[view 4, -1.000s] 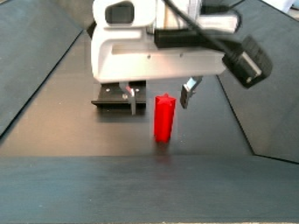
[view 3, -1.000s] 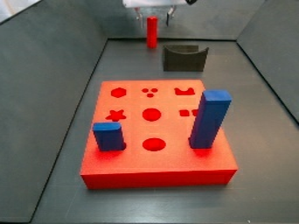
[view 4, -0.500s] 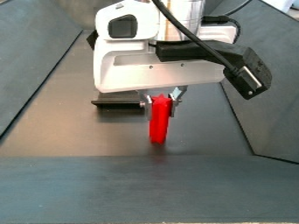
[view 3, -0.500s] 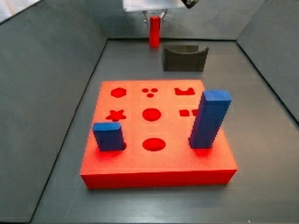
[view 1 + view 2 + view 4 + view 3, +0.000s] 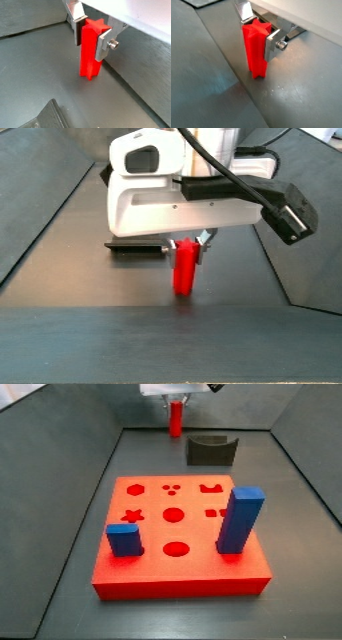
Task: Pick up the star object. Move up. Move to above the board. Insert the star object.
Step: Pick up the star object, then move up.
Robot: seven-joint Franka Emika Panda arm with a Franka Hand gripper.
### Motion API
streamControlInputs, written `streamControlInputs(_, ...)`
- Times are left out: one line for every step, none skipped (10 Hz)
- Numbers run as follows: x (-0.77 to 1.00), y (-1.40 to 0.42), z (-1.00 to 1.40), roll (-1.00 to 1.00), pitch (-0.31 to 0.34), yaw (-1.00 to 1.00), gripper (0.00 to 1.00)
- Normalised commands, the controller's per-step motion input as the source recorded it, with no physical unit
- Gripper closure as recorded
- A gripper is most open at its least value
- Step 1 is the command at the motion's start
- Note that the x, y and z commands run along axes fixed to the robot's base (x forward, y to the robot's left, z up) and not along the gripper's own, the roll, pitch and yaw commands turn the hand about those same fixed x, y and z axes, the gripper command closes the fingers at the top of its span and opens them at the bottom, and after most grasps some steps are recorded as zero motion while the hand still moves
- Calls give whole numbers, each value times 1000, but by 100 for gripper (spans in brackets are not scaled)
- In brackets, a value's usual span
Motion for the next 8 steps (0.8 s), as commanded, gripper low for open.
streamControlInputs(0,0,0,0,0,0,100)
streamControlInputs(0,0,0,0,0,0,100)
streamControlInputs(0,0,0,0,0,0,100)
streamControlInputs(0,0,0,0,0,0,100)
streamControlInputs(0,0,833,0,0,0,100)
streamControlInputs(-59,-91,735,-8,10,-42,100)
streamControlInputs(-72,-70,615,20,2,-40,100)
streamControlInputs(-62,-45,468,47,7,-33,100)
